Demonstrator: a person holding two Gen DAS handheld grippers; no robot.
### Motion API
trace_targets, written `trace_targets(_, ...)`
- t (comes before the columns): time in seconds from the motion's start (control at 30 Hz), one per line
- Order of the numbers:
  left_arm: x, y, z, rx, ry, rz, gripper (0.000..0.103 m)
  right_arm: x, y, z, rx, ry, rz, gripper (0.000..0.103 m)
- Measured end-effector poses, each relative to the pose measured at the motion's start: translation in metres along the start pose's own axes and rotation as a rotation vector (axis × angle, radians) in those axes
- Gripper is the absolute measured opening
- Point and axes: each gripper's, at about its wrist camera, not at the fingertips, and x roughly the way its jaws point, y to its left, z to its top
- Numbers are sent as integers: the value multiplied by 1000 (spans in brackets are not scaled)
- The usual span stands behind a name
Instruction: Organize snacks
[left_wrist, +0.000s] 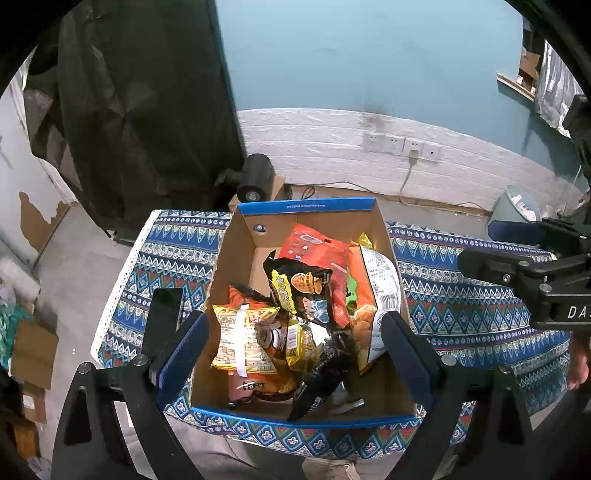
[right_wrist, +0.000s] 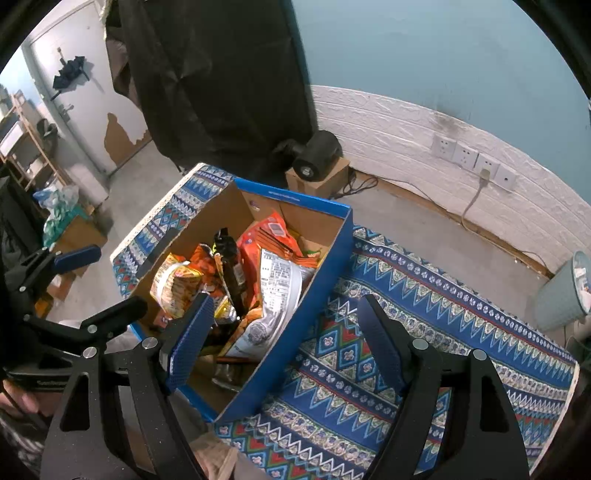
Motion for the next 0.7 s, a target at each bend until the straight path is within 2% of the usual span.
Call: trace_targets(0.7, -7, 0, 1, -16, -17, 21, 95, 0, 1, -2, -7, 11, 3, 79)
